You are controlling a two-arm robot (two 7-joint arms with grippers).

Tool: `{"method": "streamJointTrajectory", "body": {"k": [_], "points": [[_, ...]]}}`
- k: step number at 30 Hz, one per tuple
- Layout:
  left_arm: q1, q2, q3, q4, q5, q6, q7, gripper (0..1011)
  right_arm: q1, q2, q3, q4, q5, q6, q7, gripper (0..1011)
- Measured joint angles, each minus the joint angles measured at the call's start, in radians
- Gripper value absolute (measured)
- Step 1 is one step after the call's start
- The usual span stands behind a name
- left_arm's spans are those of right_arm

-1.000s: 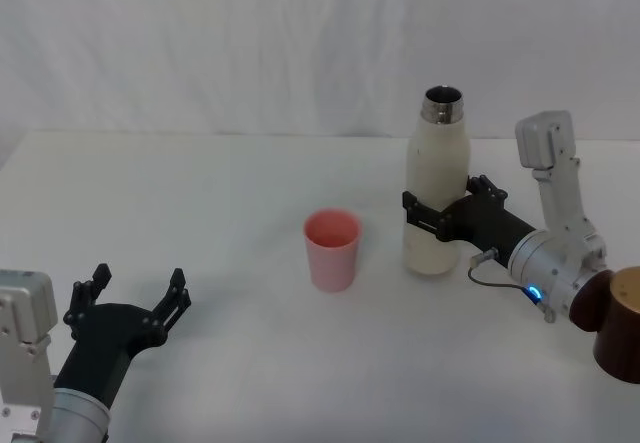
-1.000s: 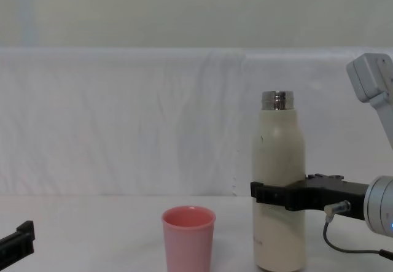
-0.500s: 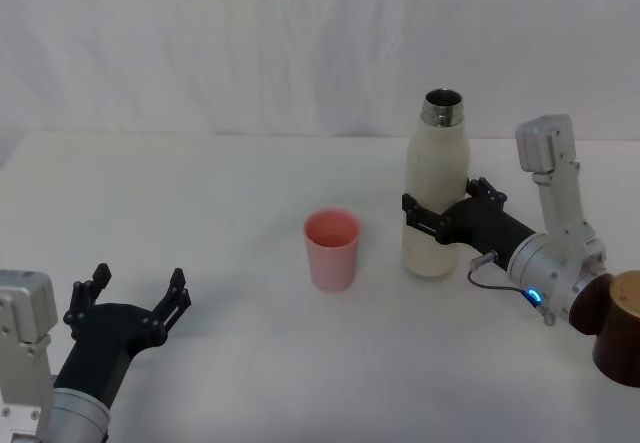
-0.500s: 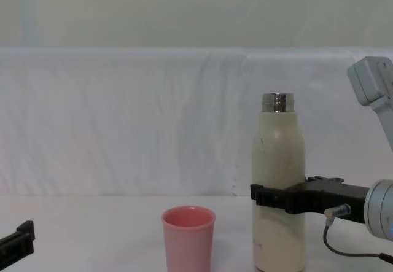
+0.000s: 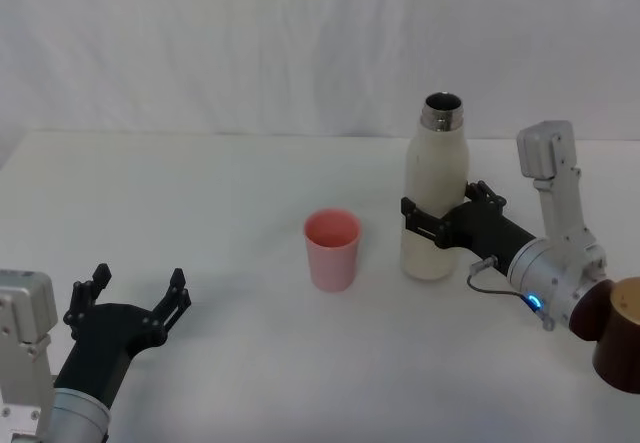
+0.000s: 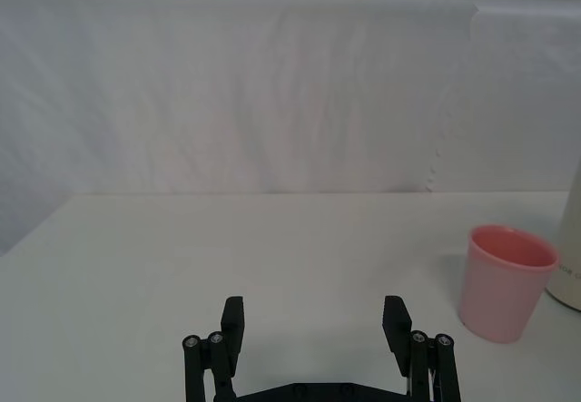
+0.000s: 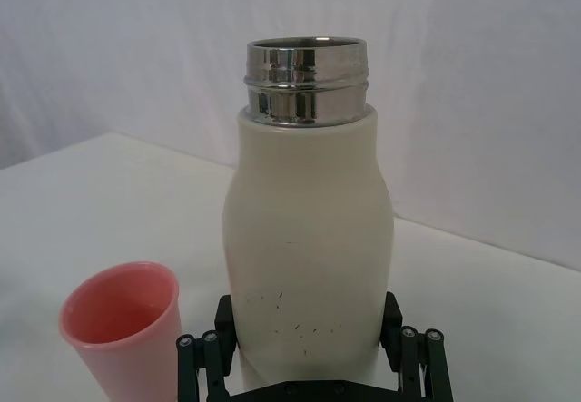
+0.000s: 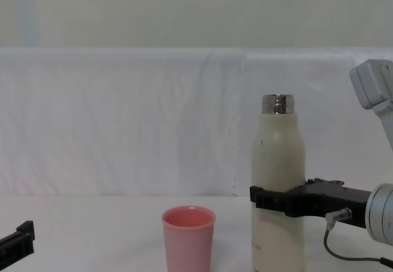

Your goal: Grasp the thermos with one hand and pour water into the cup lid.

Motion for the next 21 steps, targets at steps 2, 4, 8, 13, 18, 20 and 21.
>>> {"method": "streamJointTrajectory", "body": {"k": [2, 4, 8, 13, 18, 20, 21], "points": [[0.0, 0.0, 0.0, 0.0, 0.0, 0.0, 0.0, 1001, -0.001, 0.004, -0.005, -0.002, 0.004, -0.003, -0.003, 947], [0.0, 0.0, 0.0, 0.0, 0.0, 0.0, 0.0, 1001, -0.002, 0.008, -0.01, -0.003, 0.009, -0.006, -0.004, 947], [0.0, 0.0, 0.0, 0.0, 0.0, 0.0, 0.0, 1001, -0.003, 0.013, -0.016, -0.005, 0.014, -0.01, -0.007, 947], [0.0, 0.0, 0.0, 0.0, 0.0, 0.0, 0.0, 1001, -0.005, 0.021, -0.025, -0.007, 0.022, -0.016, -0.011, 947], [0.0, 0.0, 0.0, 0.0, 0.0, 0.0, 0.0, 1001, -0.007, 0.027, -0.034, -0.009, 0.029, -0.023, -0.012, 947], [0.0, 0.0, 0.0, 0.0, 0.0, 0.0, 0.0, 1001, -0.008, 0.028, -0.036, -0.011, 0.031, -0.025, -0.014, 947], [0.0, 0.0, 0.0, 0.0, 0.0, 0.0, 0.0, 1001, -0.008, 0.029, -0.037, -0.011, 0.032, -0.026, -0.015, 947]]}}
